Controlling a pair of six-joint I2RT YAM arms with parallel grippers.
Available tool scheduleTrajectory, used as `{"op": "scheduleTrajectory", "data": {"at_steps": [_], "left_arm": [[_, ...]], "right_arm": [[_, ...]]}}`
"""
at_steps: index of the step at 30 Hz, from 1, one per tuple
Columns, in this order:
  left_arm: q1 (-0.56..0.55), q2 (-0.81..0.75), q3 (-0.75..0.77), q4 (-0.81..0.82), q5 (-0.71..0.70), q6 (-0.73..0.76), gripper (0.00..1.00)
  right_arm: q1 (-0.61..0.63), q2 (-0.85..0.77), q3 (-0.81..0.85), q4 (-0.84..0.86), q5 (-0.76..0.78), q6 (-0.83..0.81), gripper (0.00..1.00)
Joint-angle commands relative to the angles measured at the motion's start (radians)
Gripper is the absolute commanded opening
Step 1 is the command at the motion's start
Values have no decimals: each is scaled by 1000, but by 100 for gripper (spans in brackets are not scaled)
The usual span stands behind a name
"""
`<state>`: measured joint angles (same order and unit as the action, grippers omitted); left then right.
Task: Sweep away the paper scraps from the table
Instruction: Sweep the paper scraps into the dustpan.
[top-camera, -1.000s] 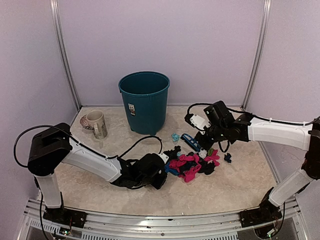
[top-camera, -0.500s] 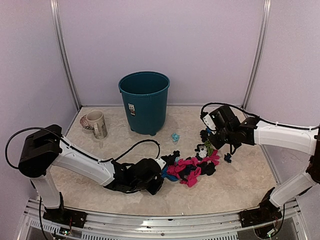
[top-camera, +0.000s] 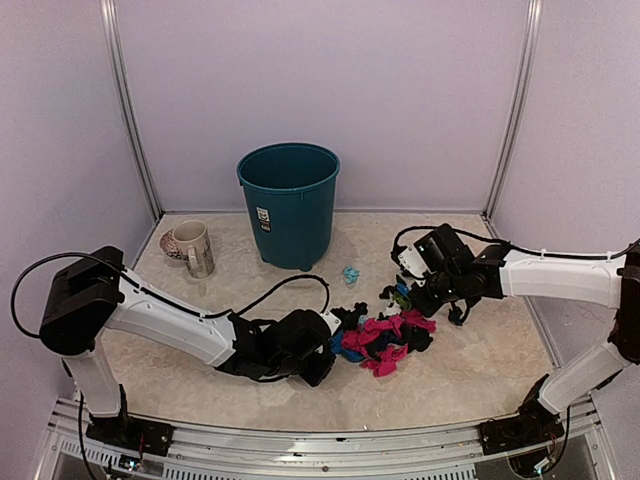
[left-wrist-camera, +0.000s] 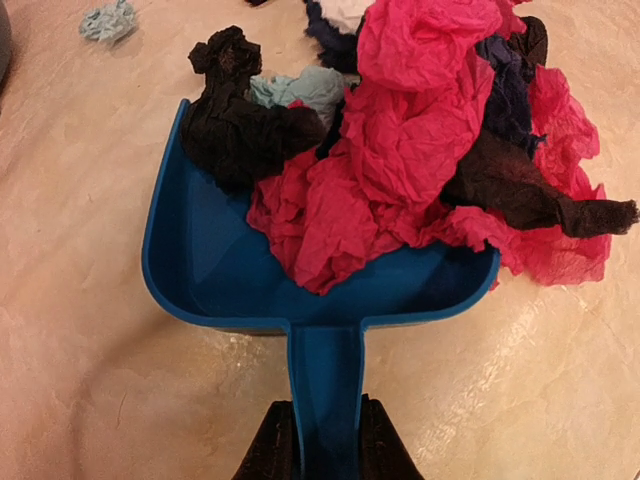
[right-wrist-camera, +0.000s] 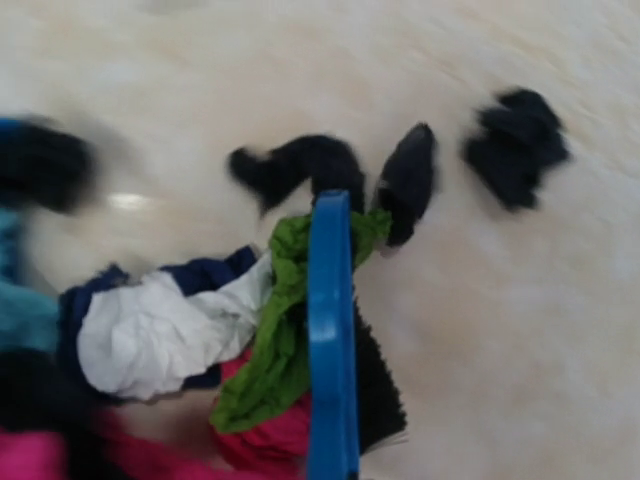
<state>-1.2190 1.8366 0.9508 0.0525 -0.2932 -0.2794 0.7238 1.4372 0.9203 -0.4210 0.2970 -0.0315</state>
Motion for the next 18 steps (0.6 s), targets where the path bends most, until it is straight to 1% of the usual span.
{"op": "scheduleTrajectory", "data": {"at_steps": [1, 8, 14, 18], "left_arm": [[-7, 51, 52, -63, 51, 27, 0], [16, 74, 73, -65, 78, 19, 0], [30, 59, 63, -51, 82, 17, 0], [33, 42, 32, 0, 66, 22, 0]], "right_arm": [[46, -21, -3, 21, -160, 18, 0], [96, -37, 21, -22, -221, 13, 0], [121, -73, 40, -64, -177, 29, 0], [121, -106, 49, -62, -165, 36, 0]]}}
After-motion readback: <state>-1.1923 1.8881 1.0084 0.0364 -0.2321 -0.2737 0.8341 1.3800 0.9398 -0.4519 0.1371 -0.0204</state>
